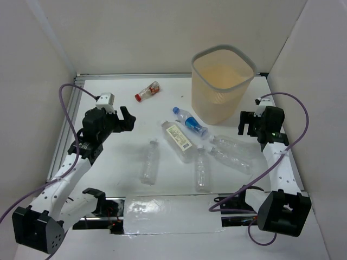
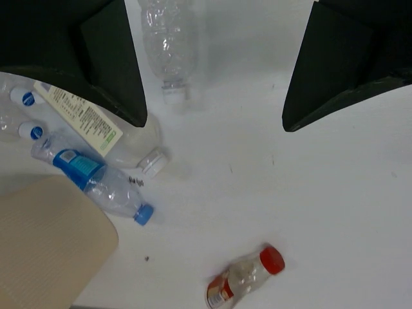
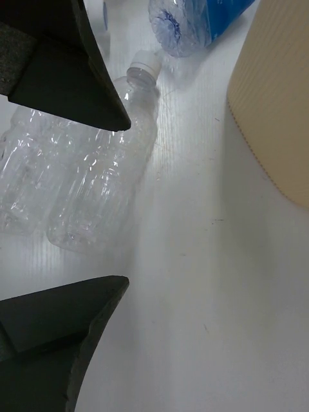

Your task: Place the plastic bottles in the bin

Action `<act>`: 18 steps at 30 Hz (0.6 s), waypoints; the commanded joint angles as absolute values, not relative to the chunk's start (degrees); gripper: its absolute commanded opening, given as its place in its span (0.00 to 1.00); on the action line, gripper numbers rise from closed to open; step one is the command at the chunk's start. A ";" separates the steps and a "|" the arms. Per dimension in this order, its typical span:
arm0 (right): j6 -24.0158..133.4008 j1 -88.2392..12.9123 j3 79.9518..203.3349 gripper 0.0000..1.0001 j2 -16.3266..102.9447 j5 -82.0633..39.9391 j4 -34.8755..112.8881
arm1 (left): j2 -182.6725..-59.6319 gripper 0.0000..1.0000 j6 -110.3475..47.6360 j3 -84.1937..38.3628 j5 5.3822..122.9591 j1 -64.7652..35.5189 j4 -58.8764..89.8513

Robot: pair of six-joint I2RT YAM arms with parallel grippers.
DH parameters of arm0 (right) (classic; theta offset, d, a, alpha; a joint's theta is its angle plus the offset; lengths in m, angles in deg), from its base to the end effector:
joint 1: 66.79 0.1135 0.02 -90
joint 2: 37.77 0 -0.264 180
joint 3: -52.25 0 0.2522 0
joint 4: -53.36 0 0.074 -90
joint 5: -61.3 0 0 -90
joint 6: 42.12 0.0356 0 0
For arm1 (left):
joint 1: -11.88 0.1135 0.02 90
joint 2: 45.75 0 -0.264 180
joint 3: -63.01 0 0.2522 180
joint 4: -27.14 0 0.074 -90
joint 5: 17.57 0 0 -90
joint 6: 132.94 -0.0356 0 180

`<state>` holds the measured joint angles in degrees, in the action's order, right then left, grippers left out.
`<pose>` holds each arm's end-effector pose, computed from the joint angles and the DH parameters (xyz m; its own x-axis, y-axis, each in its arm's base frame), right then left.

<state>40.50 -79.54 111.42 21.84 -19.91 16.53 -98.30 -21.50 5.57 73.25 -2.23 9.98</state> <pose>0.2212 -0.0445 0.2732 -0.5985 0.0053 -0.8011 0.0228 0.9997 -0.0104 0.2114 -0.0526 0.3213 -0.2760 -0.3075 -0.9107 0.1389 0.9247 -0.3543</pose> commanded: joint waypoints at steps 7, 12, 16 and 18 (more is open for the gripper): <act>27.42 -79.80 114.69 1.00 21.47 -16.22 9.73 | -102.70 0.99 -17.98 1.97 65.49 -3.67 0.91; 22.05 -79.80 117.16 1.00 25.85 -24.29 7.96 | -102.70 0.90 -14.65 2.58 67.60 -9.46 -3.22; 19.06 -79.80 116.46 1.00 24.20 -25.54 9.19 | -106.03 0.56 -11.48 3.20 70.13 -15.97 -4.71; 18.18 -79.80 116.46 1.00 24.89 -25.54 8.41 | -108.22 0.47 -10.33 3.20 72.16 -20.44 -5.24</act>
